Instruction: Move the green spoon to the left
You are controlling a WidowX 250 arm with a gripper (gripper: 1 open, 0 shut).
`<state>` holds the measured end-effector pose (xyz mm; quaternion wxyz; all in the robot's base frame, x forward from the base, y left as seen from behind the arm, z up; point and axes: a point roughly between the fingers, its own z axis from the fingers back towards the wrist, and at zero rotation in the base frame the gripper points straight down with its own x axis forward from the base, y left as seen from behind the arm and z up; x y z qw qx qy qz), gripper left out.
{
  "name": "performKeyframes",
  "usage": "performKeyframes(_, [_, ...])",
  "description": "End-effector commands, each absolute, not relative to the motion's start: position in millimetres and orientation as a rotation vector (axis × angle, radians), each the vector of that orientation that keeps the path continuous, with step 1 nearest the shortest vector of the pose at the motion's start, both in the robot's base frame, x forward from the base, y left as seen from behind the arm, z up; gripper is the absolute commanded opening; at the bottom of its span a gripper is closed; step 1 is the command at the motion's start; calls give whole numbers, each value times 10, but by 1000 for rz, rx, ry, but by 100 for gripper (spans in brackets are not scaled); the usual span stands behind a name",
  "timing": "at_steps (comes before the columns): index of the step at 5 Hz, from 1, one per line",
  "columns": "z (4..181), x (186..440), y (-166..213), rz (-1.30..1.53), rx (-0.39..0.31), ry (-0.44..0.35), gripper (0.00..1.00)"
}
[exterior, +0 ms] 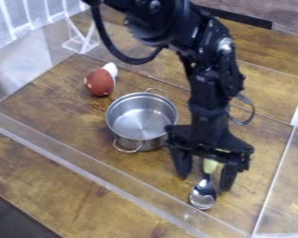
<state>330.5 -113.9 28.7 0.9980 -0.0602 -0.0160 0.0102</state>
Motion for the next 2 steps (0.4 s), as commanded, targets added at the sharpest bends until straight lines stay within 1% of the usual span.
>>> performKeyframes(1, [393,3478,-1098,-45,-146,-64,100])
performKeyframes(2, [378,3529,-1088,-96,-155,-49,100])
